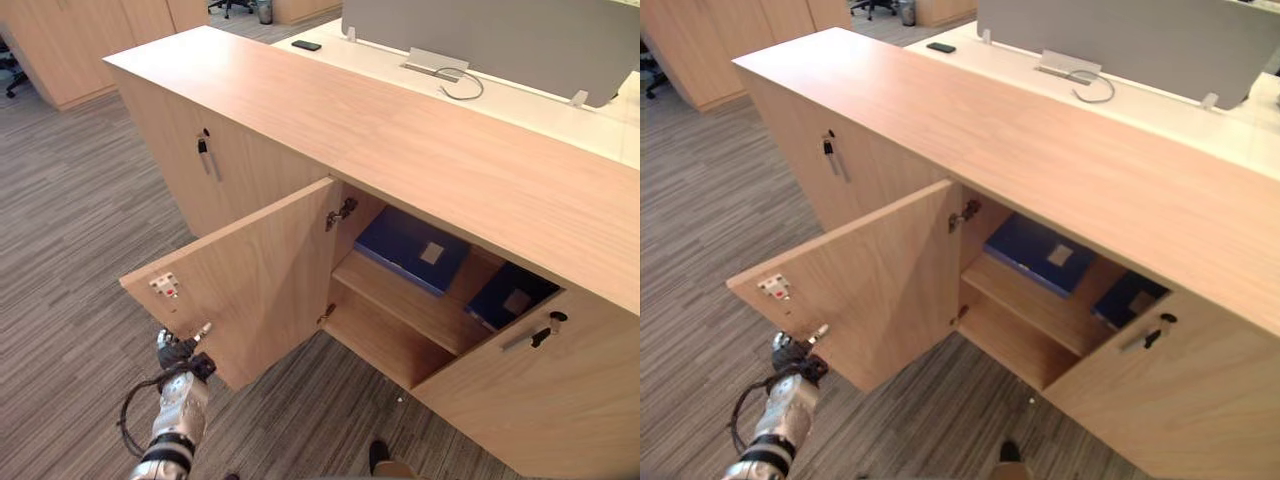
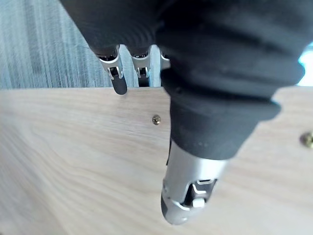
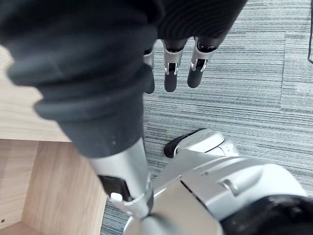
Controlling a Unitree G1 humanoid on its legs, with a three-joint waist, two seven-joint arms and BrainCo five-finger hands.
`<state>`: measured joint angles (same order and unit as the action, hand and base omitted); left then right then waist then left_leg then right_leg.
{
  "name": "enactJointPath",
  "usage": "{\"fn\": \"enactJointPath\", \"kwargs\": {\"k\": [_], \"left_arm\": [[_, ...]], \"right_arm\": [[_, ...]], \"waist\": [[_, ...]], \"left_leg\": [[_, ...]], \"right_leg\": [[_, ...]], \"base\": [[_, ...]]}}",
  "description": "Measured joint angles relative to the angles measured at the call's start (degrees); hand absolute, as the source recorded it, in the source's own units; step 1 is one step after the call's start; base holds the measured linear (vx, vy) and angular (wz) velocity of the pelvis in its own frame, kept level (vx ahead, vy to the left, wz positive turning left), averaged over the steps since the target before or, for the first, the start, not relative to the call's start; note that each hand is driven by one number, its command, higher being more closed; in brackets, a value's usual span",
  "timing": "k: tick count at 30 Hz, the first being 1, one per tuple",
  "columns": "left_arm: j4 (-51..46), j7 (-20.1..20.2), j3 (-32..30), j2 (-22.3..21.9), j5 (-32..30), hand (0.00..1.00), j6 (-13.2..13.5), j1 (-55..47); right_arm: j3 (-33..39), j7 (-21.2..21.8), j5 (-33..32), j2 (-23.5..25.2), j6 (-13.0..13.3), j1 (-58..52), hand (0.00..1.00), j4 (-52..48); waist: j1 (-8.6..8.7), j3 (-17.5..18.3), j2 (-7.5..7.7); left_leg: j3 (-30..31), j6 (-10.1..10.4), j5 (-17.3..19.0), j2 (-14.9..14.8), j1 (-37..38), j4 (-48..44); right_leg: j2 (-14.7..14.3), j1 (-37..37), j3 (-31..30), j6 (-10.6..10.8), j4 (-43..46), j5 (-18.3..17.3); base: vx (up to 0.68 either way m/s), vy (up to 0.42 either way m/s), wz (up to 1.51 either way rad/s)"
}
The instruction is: Walk over to the cabinet, pick up the folder, carry it to the office cabinet, place the folder inside the office cabinet, then close the office cabinet door
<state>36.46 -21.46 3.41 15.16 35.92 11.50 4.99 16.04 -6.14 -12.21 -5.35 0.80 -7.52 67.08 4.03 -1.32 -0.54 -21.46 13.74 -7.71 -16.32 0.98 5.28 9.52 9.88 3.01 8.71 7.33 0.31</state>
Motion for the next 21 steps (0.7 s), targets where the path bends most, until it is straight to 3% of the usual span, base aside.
{"fn": "enactJointPath", "kwargs": {"k": [4,7,9,11,12,14,16,18,21], "left_arm": [[-8.01,0.16,12.76,4.12,-1.55,0.0,0.07,-6.45],[-9.45,2.04,20.24,7.43,-1.55,0.0,-0.06,-7.53],[-9.44,6.11,25.85,10.64,-1.97,0.0,-1.83,-7.75],[-9.95,17.8,35.52,15.99,-4.53,0.0,-3.2,-7.97],[-10.37,19.69,37.6,16.48,-5.13,0.0,-3.44,-7.96],[-12.48,27.18,44.71,15.62,-6.53,0.0,-4.3,-7.29],[-14.01,31.32,48.62,13.31,-7.27,0.0,-4.37,-5.54],[-14.49,33.22,50.97,7.51,-7.49,0.0,-4.75,-2.66],[-16.96,37.37,54.65,4.87,-8.39,0.0,-4.16,0.88]], "right_arm": [[4.38,0.47,0.17,0.82,-0.15,-1.06,0.0,0.09],[5.22,0.48,0.19,0.94,-0.15,-0.82,0.0,0.08],[5.05,0.53,0.4,0.93,-0.08,-0.45,0.0,0.14],[3.79,1.1,2.27,0.0,-0.07,0.51,0.0,0.96],[2.77,1.14,2.4,-0.2,-0.08,0.98,0.0,1.33],[-0.27,1.28,3.28,-0.83,-0.06,2.05,0.0,1.91],[-1.14,1.52,3.91,-0.92,-0.08,2.7,0.0,2.56],[-2.7,1.56,4.4,-0.97,-0.03,3.58,0.0,2.67],[-2.71,1.82,4.4,-0.92,0.2,3.88,0.0,3.23]], "waist": [[-3.02,0.08,0.08],[-3.83,0.1,0.12],[-3.55,0.19,0.08],[-2.32,0.26,0.19],[-1.77,0.35,0.18],[0.42,1.05,0.34],[1.35,1.46,0.42],[2.44,1.4,0.57],[3.5,1.32,0.2]], "left_leg": [[0.53,0.06,0.1,0.23,-0.35,-0.01],[1.52,-0.2,-0.04,0.88,-1.07,-0.14],[1.62,-0.47,-0.11,1.36,-1.01,-0.07],[1.56,-0.49,-0.02,1.94,-1.03,-0.02],[1.51,-0.5,0.01,2.09,-1.02,-0.01],[0.9,-0.63,0.1,2.26,-0.76,0.01],[-0.1,-0.58,0.1,2.1,-0.45,0.01],[-1.49,-0.26,0.15,1.62,0.23,0.01],[-3.25,0.15,0.26,0.58,1.29,-0.01]], "right_leg": [[0.35,-1.0,0.15,0.43,-0.93,0.09],[1.02,-1.01,0.15,0.87,-1.2,0.27],[1.45,-1.04,0.03,1.35,-1.65,0.57],[1.97,-0.98,-0.23,2.19,-2.1,0.8],[2.11,-0.98,-0.35,2.27,-2.34,0.86],[2.13,-0.72,-1.43,2.57,-2.65,1.05],[1.77,-0.53,-2.37,2.52,-2.92,1.43],[0.94,-0.12,-3.58,2.08,-3.02,1.8],[-0.42,0.24,-4.96,1.2,-2.93,2.41]], "base": [[0.01,0.005,0.14],[-0.03,0.022,0.17],[-0.07,0.025,0.01],[-0.07,0.02,-0.03],[-0.06,0.019,-0.07],[-0.05,0.007,-0.2],[0.0,-0.012,-0.34],[0.0,-0.03,-0.36],[0.04,-0.03,-0.3]]}}
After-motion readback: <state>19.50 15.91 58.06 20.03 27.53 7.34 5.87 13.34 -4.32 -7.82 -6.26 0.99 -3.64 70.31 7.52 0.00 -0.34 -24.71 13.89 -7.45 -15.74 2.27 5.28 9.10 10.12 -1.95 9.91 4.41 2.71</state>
